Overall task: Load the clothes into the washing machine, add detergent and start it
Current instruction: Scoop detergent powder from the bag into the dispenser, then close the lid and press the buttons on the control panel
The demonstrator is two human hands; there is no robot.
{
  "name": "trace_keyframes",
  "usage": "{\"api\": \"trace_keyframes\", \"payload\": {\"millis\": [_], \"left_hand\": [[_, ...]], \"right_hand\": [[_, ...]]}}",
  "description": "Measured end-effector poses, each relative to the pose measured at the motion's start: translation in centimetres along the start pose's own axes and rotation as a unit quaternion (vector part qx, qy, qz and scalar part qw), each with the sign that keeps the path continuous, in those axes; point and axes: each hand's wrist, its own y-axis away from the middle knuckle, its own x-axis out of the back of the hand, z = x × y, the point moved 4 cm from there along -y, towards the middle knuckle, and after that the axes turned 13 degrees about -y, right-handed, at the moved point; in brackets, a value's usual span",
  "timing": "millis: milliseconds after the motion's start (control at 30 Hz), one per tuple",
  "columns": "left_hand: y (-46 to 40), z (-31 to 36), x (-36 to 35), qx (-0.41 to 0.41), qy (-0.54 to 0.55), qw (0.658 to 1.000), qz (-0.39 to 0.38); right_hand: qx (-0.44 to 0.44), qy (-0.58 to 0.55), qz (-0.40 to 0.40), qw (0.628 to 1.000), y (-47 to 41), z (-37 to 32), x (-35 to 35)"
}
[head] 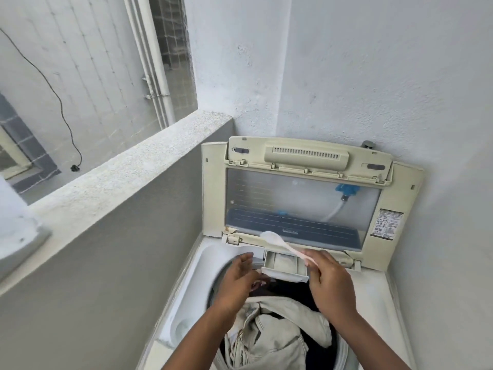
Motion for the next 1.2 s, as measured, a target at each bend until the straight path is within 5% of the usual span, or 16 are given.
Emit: {"api": "trace_keyframes", "payload": {"millis": [233,633,900,1100,1200], "left_hand": [[6.5,5.9,7.1,-0.192,-0.093,0.960,0.181],[21.1,9.0,23.6,-0.298,-0.161,0.802,0.493],[25.7,6.5,26.8,-0.251,-0.108,0.795,0.541],[26.2,4.9,27.1,-0.231,-0.096,0.805,0.538],[25.7,4.4,26.9,-0.233,-0.102,0.815,0.521]], "right_hand": [[-0.046,-0.195,-0.074,0.977,-2.4,-9.6,-2.1],[0.146,-0.385,-0.164,0.897,-3.9,-32.3,-7.6],[0.134,-0.395,-0.231,0.879,-3.2,-40.5,-14.3],[0.094,-0.374,-0.388,0.837,-1.5,-43.4,-18.1],[0.117,-0.371,-0.371,0.843,-1.1,-42.7,-18.2]]}}
